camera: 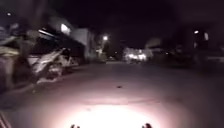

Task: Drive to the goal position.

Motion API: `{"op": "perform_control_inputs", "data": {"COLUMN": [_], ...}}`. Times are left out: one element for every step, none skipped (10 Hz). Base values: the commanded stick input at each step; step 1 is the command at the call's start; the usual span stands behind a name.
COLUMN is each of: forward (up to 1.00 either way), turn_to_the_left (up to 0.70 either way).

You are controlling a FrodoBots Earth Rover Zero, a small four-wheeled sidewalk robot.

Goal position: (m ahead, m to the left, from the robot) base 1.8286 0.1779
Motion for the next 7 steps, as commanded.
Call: {"op": "perform_control_inputs", "data": {"forward": [0.85, 0.85, 0.85, 0.85, 0.85, 0.85, 0.85], "turn_to_the_left": [0.0, 0.0, 0.0, 0.0, 0.0, 0.0, 0.0]}}
